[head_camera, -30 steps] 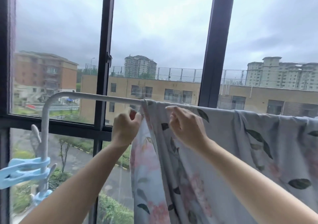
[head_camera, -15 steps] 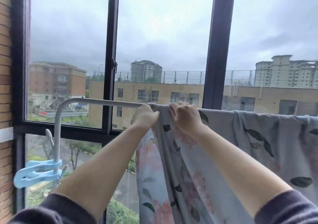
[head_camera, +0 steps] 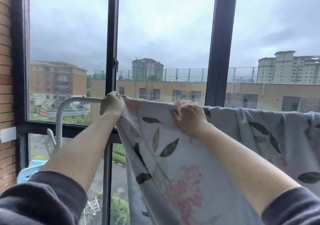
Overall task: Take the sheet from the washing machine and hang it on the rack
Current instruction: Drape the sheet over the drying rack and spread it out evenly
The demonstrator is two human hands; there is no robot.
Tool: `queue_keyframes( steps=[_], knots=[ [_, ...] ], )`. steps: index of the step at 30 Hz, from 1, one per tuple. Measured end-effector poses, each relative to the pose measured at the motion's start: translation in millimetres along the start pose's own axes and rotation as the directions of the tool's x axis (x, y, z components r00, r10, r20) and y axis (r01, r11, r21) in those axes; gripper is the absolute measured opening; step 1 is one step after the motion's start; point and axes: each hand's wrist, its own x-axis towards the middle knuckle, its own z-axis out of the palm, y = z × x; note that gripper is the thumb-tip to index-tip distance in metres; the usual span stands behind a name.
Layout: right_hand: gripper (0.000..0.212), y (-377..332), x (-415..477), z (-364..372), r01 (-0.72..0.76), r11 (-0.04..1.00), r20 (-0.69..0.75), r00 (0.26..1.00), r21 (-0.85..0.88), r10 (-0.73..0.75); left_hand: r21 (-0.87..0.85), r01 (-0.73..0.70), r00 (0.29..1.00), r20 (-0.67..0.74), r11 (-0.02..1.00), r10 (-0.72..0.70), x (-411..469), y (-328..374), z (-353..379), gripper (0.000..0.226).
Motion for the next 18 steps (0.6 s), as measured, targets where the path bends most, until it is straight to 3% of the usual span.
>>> queue_keyframes(
  steps=[2,6,9,13,18],
  knots=[
    [0.042,-4.4,-3.6,9.3,-0.007,1.000,-0.010,1.000,0.007,0.007,-0.141,-0.033,0.999,-0.044,0.989,0.027,-10.4,-10.3,4.9,0.015],
    [0.058,-14.4,-29.6,27.2,0.071,0.996,-0.175,0.983,0.058,-0.060,-0.440,-0.081,0.997,-0.048,0.894,0.067,-49.7,-28.7,15.6,0.029],
    [0.055,-25.1,-67.5,51.1,0.102,0.994,-0.143,0.985,0.046,-0.095,-0.601,0.101,0.991,0.134,0.792,-0.025,-86.0,-55.5,33.0,0.033],
    [0.052,-27.8,-138.8,90.6,0.100,0.992,0.058,0.993,0.073,-0.104,-0.559,0.324,0.895,0.442,0.763,-0.056,-136.0,-94.8,66.6,0.031],
    [0.052,-17.8,-237.4,131.7,-0.022,0.988,0.377,0.926,0.151,-0.037,-0.368,0.546,0.756,0.604,0.753,-0.252,-194.4,-125.0,101.4,0.036]
  ],
)
